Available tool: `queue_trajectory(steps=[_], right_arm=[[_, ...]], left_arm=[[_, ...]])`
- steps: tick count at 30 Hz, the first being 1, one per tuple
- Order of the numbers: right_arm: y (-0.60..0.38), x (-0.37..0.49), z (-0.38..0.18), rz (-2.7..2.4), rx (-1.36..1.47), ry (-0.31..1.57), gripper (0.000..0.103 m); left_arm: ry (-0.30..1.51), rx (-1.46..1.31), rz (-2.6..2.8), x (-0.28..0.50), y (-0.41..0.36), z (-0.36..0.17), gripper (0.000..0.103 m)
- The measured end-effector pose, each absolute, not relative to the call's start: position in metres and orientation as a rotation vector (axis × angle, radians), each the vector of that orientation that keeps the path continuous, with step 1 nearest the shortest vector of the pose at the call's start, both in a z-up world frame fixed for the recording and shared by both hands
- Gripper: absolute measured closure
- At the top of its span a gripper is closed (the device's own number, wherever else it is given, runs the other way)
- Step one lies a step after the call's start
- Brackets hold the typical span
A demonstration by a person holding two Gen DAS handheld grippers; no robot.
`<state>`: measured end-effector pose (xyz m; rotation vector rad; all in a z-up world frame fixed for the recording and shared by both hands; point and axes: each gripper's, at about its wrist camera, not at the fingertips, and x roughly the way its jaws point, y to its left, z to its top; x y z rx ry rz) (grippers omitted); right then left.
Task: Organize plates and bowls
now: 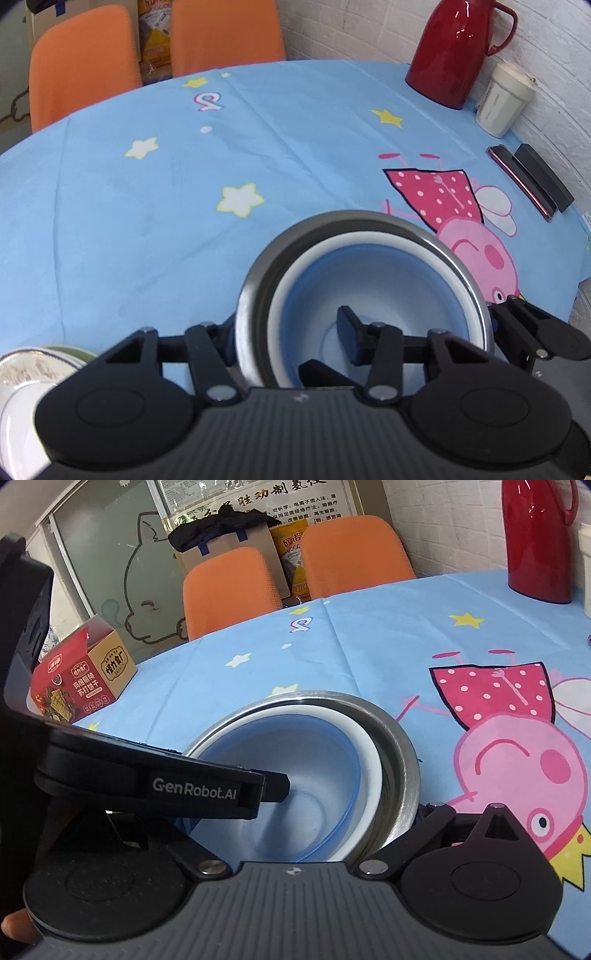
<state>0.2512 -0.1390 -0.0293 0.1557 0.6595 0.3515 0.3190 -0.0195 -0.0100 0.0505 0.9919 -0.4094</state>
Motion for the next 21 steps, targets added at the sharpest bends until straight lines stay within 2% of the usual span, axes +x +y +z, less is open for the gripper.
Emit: queue_trajectory(steps=[9,16,21], right_arm=[[-0.134,0.244,0.003,0.339,0.13,0.593,0.015],[-0.08,0.228,0.029,0.486,0.1,0.529,0.015],[-0.03,0.217,0.029,0.61,0.094,0.546,0.015]], left_arm=[[0.916,0.031,-0.41,0.314,-0.009,0.03,0.057],[0.863,0.01,-0.258,0.284,0.062,0.064,0.056],[0.869,-0.017,-0.141,0.261,0.115,0.06,0.055]])
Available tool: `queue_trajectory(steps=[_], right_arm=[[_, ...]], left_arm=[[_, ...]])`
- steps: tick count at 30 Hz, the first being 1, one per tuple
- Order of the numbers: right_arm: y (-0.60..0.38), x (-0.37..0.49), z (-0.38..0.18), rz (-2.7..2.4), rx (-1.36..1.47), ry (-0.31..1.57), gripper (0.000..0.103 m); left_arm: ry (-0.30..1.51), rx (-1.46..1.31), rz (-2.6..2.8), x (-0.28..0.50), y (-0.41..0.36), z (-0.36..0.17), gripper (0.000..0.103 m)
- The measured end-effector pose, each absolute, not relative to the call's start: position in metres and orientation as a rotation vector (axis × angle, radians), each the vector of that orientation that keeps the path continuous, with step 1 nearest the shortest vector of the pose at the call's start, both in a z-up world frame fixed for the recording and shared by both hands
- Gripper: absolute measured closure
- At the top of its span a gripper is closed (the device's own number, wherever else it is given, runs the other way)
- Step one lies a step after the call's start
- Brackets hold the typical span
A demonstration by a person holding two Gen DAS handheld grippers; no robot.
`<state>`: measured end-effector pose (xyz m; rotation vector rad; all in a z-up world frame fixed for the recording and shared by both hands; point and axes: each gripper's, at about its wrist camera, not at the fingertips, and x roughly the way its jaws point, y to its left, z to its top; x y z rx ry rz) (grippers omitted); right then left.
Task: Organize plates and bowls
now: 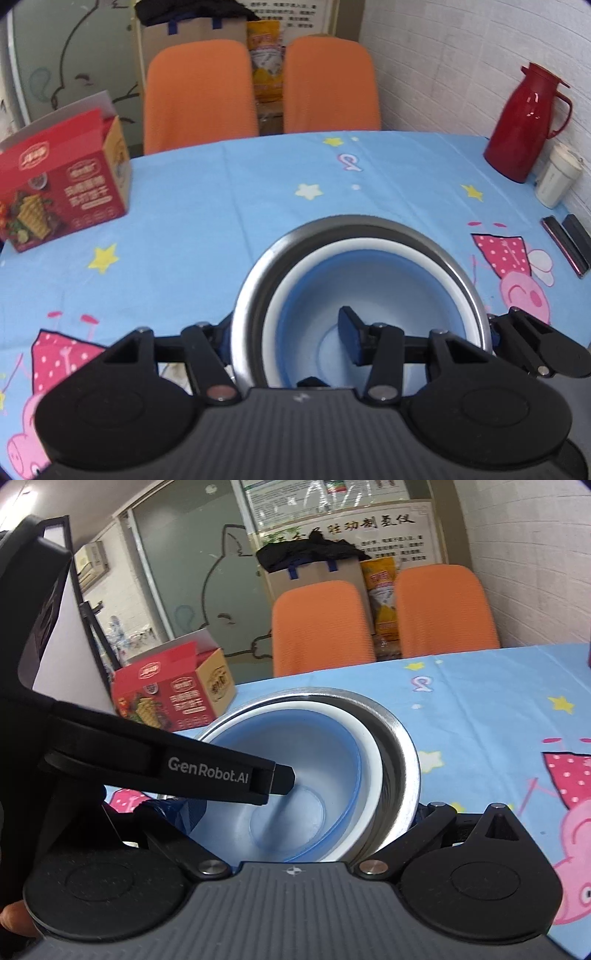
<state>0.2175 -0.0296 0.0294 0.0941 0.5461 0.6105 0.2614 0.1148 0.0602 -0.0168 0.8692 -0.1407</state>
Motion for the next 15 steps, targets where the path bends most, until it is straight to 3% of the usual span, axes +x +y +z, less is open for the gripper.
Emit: queue_trajectory(steps=[7,15], right_arm=[[0.011,0.206,0.005,0.683,0.035,0.643,0.015],[0.019,0.196,-0.008,0.662,0.02,0.668,0.014]], left_arm=[[0.933,-0.116,-0.071,0.24,0.166,0.021,0.055],[0.903,-0.114,-0.085,0.232,0.171,0.009,0.055]])
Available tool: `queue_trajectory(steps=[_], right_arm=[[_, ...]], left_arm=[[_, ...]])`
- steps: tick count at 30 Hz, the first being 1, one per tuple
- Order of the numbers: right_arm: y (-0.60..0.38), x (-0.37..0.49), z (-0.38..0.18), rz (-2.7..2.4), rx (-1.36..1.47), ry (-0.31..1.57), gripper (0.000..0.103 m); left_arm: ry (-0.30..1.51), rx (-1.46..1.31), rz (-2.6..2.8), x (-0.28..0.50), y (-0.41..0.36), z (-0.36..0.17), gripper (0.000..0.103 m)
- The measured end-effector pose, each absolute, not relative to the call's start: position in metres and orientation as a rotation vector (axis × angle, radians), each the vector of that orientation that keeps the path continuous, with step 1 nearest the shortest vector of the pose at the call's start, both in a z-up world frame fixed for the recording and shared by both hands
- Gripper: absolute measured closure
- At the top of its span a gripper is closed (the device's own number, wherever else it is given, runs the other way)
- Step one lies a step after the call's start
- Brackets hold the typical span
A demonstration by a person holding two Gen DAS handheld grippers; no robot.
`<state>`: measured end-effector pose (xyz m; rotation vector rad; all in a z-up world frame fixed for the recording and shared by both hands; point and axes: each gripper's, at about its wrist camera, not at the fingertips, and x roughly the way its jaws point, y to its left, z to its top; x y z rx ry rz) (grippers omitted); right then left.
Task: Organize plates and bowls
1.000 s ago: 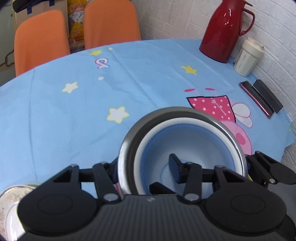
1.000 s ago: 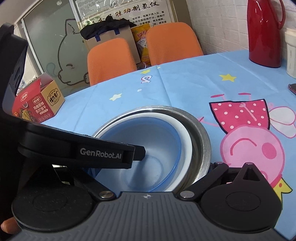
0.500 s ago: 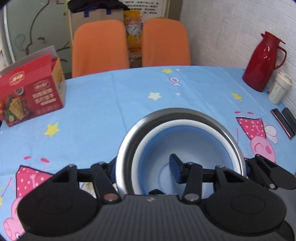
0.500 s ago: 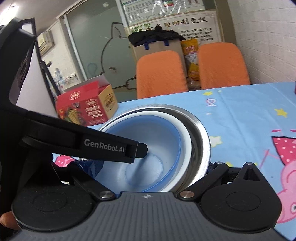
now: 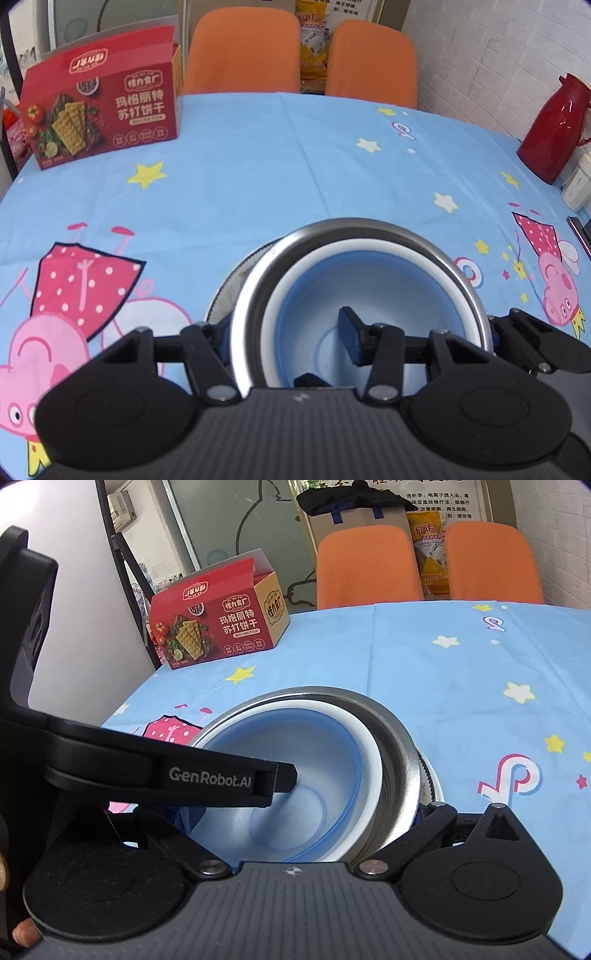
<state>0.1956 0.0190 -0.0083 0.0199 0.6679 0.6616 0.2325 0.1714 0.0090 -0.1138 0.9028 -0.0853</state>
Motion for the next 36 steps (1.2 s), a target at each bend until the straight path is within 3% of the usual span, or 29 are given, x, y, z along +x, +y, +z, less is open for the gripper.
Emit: queue_trajectory(steps=[4,7,15,17,23,25,36], right_arm=[[0.019,0.196,-0.013,0.671,0.027,0.69,0.014],[0.019,0.197,-0.014,0.679,0.022,0.69,0.014],[0.005,0.196,-0.005,0.647,0.058,0.63,0.016],[-0.003,0.195,0.002,0.624,0.066,0.593,0.016],[-0.037,0.185,0.015,0.546,0.067,0.508,0.016],[-0.054,0.178,0.014,0.514,0.086,0.491,0.016],[-0.132,0.113,-0.006,0.374,0.182,0.418,0.015]], left_arm=[[0.886,-0.105,-0.092,0.229,0.17,0.009,0.054],[0.871,-0.107,-0.102,0.227,0.17,0.009,0.037],[0.757,-0.127,-0.083,0.215,0.173,0.028,0.029],[0.735,-0.13,-0.058,0.211,0.175,0.036,0.022],[0.644,-0.122,0.008,0.184,0.165,0.057,0.022],[0.61,-0.116,0.042,0.169,0.157,0.061,0.001],[0.54,-0.001,0.067,0.078,0.08,0.044,0.001]])
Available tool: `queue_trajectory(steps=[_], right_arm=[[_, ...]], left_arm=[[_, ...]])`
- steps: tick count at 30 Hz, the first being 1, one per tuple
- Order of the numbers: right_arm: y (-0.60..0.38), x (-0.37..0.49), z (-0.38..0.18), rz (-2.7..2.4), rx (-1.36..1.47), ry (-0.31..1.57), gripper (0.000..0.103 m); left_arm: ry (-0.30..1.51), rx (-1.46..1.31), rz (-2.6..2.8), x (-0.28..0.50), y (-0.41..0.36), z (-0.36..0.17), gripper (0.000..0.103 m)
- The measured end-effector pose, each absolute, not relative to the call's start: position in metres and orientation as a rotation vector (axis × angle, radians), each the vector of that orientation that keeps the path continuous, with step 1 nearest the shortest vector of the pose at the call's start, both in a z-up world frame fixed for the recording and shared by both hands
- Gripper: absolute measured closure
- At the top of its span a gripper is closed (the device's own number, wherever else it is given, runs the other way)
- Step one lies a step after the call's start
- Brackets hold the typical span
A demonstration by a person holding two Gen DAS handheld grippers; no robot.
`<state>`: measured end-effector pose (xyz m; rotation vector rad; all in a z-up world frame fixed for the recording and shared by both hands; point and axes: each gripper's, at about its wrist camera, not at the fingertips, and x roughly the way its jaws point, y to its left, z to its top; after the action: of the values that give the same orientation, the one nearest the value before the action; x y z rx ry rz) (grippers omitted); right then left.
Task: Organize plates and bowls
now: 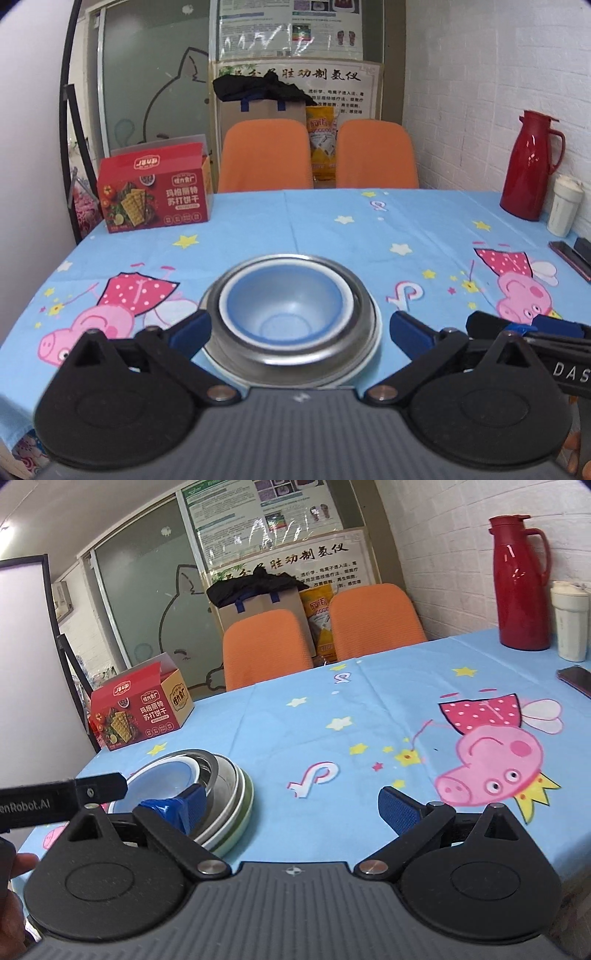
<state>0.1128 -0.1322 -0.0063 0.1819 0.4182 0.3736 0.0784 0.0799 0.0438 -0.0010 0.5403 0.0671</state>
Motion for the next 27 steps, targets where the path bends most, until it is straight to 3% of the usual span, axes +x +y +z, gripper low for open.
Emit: queue_trajectory(steps=[11,27], right_arm=[[-0.162,0.055,-0.035,0.311,0.193,0.39,0.015],[-0.152,0.014,-0.044,0.301,0.102,0.364,0.015]], left_arm=[[0.576,0.026,0.069,0.024,0.061,0.004,0.001],[0.54,0.028,0.102,-0.024,0.063,-0.009,0.001]])
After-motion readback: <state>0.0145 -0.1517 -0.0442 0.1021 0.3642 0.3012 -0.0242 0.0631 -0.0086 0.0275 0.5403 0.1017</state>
